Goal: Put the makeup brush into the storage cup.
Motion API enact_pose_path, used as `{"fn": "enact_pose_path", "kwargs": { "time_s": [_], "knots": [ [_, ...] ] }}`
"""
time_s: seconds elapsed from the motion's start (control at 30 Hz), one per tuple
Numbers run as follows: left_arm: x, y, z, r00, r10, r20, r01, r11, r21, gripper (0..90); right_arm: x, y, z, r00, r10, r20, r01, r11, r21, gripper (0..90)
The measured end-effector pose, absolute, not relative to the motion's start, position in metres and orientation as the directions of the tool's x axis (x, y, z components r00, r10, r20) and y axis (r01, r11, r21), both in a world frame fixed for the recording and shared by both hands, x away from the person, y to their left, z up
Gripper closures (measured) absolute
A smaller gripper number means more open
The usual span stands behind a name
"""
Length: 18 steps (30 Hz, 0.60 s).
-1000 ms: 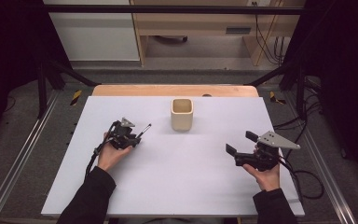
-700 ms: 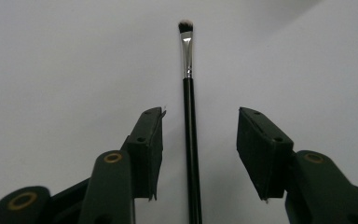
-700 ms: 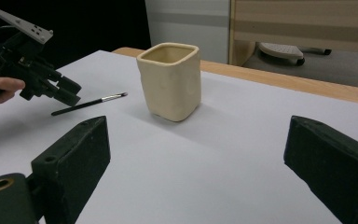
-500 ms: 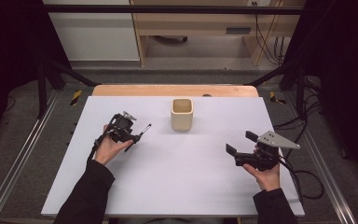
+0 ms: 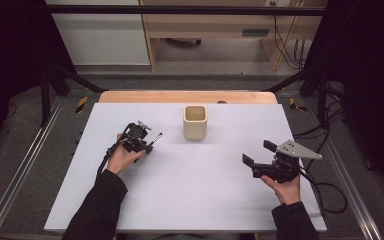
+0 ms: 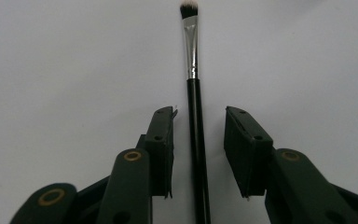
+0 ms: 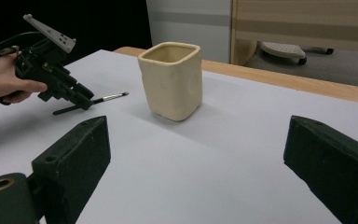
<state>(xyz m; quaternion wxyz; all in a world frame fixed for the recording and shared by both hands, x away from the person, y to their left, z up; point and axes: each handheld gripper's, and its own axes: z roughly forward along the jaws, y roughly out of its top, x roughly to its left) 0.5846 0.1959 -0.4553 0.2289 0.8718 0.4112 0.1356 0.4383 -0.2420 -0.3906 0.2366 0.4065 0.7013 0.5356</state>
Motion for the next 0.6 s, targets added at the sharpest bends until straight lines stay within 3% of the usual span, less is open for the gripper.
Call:
{"fn": "enact_pose_path", "kwargs": {
  "time_s": [0.6],
  "knots": [
    [0.5808, 0.1894, -0.4551, 0.626, 0.779, 0.040, 0.664, -0.560, 0.495, 83.2, 0.4388, -0.2407, -0.3912, -0.564, 0.819, 0.108, 0.322, 0.098, 0.942, 7.4]
  ]
}}
